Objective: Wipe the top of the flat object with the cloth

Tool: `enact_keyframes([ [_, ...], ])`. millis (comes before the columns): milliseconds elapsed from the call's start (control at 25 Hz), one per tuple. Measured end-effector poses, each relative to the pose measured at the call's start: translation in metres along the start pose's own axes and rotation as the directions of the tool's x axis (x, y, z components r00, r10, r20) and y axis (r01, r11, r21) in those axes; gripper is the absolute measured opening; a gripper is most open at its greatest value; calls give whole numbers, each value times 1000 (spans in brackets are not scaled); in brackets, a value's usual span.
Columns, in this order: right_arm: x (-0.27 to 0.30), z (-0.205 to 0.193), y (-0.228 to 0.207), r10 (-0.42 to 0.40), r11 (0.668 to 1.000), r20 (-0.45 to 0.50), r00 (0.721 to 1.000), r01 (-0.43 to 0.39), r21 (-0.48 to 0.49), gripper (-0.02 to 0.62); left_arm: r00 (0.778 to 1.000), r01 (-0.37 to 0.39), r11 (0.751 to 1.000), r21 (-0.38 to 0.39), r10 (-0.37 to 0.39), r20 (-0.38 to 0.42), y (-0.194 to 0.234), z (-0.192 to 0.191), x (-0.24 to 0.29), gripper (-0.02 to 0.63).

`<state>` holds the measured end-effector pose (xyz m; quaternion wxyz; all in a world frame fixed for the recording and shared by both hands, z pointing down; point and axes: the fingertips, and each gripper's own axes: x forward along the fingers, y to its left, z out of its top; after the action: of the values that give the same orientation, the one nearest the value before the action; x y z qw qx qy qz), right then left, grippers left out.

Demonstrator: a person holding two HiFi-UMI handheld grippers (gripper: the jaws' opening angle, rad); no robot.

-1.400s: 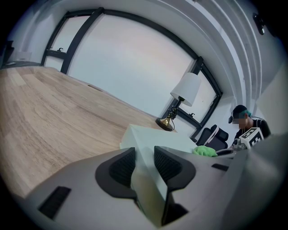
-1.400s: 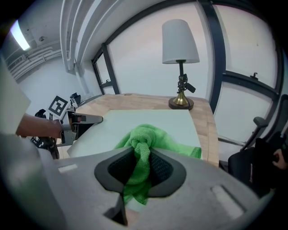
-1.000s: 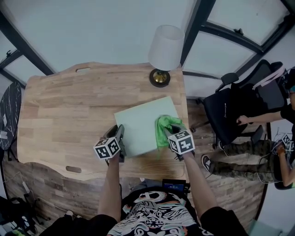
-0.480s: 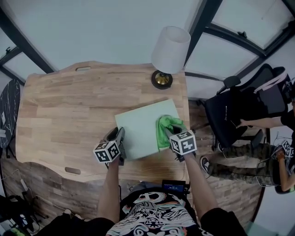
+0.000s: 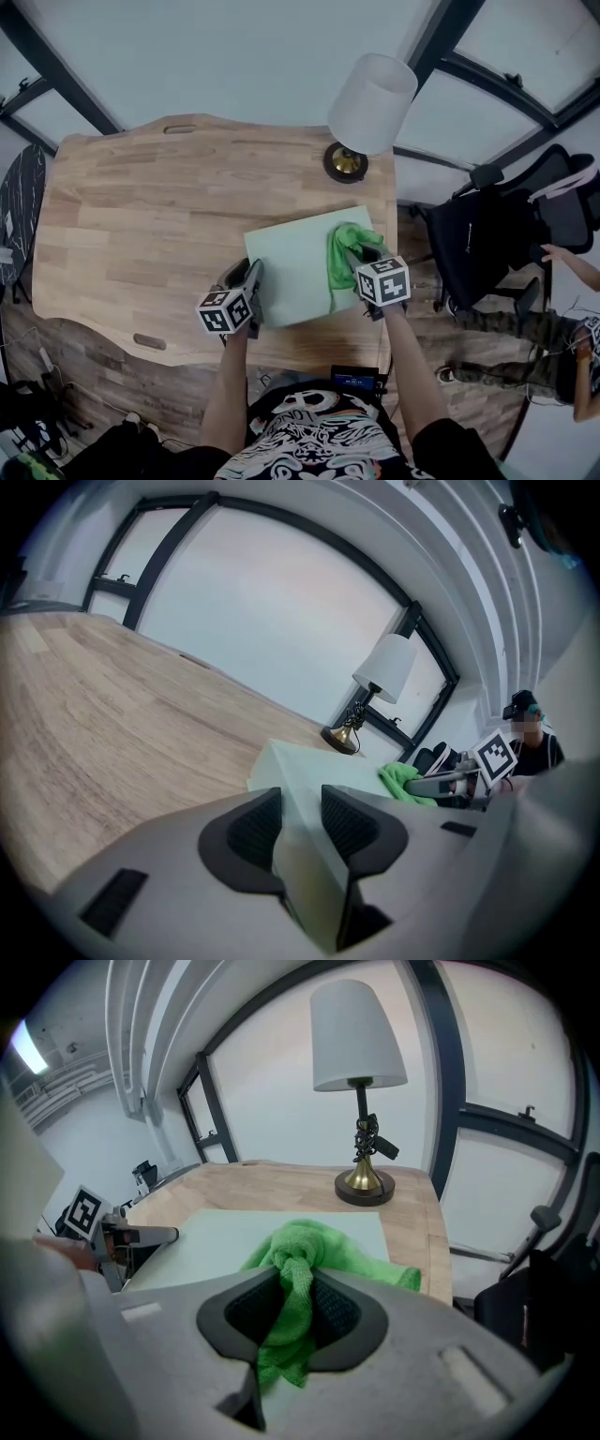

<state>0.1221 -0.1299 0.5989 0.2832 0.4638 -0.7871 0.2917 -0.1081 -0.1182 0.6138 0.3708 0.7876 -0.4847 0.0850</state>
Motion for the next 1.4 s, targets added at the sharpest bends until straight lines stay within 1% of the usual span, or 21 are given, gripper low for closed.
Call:
enact_keyframes([
  [320, 11, 18, -11, -13, 1000, 14, 1000, 13, 5, 74, 1000, 7, 1000, -7, -7, 0, -2, 0, 0, 135],
  [600, 16, 23, -9, -36, 999, 20, 999, 35, 19, 74, 1000, 11, 1000, -9, -11, 2, -2, 0, 1, 137],
  [840, 26, 27, 12, -11, 1000, 4, 1000, 11, -1, 74, 1000, 10, 1000, -12, -10, 7, -2, -1, 0, 137],
  [1160, 42, 34, 51, 47, 997, -11, 999, -47, -55, 74, 1000, 13, 1000, -17, -13, 9, -3, 0, 1, 137],
  [1400, 51, 34, 82, 94, 989, -28, 995, -97, -108, 74, 1000, 14, 1000, -21, -14, 15, -2, -1, 0, 137],
])
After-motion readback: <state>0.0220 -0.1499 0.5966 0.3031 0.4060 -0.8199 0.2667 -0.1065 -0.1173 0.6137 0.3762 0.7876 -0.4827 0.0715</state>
